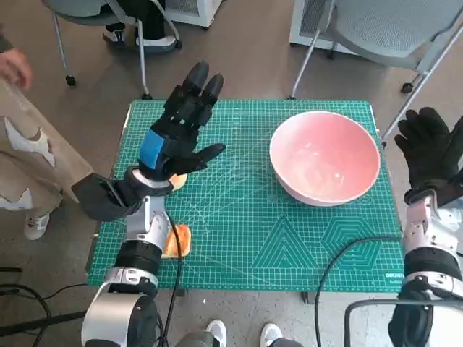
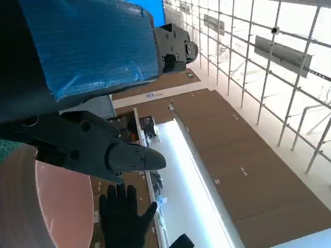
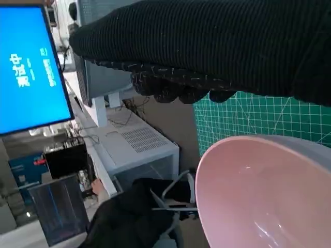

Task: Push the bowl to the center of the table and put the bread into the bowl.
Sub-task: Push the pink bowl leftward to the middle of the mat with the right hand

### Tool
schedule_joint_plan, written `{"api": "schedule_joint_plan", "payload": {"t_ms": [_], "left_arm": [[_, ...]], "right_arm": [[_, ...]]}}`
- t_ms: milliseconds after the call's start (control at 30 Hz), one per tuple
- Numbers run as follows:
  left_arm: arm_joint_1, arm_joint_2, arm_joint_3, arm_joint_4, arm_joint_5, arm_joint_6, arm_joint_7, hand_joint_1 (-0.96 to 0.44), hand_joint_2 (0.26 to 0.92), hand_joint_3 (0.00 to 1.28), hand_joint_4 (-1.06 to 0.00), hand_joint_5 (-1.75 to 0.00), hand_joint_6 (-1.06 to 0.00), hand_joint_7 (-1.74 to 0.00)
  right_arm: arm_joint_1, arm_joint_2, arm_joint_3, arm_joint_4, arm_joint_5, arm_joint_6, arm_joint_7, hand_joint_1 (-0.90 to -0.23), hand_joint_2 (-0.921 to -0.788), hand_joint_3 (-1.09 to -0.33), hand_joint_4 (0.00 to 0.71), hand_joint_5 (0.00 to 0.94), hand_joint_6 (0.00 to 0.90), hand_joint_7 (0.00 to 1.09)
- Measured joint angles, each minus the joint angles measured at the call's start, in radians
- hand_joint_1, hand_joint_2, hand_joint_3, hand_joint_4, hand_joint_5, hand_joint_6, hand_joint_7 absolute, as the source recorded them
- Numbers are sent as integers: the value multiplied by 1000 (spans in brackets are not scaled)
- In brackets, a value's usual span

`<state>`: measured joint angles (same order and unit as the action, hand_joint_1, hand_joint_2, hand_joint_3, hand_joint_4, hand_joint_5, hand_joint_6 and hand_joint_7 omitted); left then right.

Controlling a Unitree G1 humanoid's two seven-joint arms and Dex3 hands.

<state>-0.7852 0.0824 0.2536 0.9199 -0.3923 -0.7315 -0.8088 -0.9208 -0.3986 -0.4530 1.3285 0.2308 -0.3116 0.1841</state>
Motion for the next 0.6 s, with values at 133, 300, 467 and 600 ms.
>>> {"api": "schedule_joint_plan", "payload": {"t_ms": [133, 300, 467, 600], "left_arm": [[4, 0, 0, -1, 0, 5, 0, -389, 921, 250, -14, -1, -135, -3], [6, 0, 0, -4, 0, 8, 1, -389, 921, 249, -13, 0, -134, -3], [6, 0, 1, -6, 0, 10, 2, -389, 921, 249, -13, 0, -135, -3], [6, 0, 1, -6, 0, 11, 5, -390, 921, 249, -12, 0, -134, -2]], "right_arm": [[0, 10, 2, 0, -6, 0, -10, -593, -921, -723, 191, 2, 263, 145], [0, 18, 2, 0, -10, 2, -16, -573, -921, -746, 195, 3, 272, 138], [0, 34, 4, 0, -20, 4, -19, -572, -921, -748, 200, 4, 281, 135], [1, 49, 4, 0, -30, 5, -18, -575, -921, -751, 205, 6, 289, 134]]}}
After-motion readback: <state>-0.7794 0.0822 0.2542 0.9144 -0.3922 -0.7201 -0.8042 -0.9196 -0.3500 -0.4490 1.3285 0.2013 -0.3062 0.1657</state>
